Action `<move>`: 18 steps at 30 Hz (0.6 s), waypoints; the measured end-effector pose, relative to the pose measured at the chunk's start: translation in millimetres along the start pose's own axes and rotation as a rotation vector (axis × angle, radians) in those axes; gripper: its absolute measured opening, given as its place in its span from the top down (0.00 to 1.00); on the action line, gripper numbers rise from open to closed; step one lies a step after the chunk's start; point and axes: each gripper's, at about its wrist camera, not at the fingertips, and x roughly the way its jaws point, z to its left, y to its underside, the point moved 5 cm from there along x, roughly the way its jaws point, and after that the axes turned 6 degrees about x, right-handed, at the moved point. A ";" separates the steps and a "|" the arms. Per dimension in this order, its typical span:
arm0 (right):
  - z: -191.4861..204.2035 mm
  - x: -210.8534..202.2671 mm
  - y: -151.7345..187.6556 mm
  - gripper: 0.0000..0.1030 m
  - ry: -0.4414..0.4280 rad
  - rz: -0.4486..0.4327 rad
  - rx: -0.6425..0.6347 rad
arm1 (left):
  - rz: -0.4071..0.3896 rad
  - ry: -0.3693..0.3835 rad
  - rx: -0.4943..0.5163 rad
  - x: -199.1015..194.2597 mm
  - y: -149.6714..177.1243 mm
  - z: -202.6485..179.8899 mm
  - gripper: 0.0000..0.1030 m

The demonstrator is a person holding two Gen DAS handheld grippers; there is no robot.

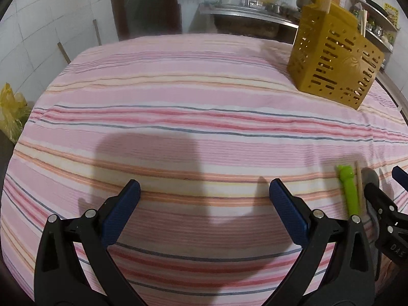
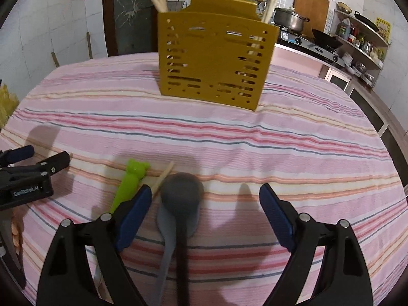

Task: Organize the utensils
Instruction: 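Grasp the wooden spoon with the right tool while the left tool grasps the green frog fork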

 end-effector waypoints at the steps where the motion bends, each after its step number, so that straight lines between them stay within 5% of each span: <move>1: 1.7 1.6 0.1 0.28 0.001 0.008 0.000 | 0.000 -0.003 0.002 0.1 0.0 -0.3 0.05; 10: 8.0 5.3 -1.6 0.65 -0.038 0.039 0.002 | -0.023 -0.003 0.026 -4.5 -0.6 -4.6 0.05; 18: -3.0 -3.9 -8.6 0.65 -0.067 0.005 0.030 | -0.069 0.011 0.030 -19.6 -7.1 -18.7 0.05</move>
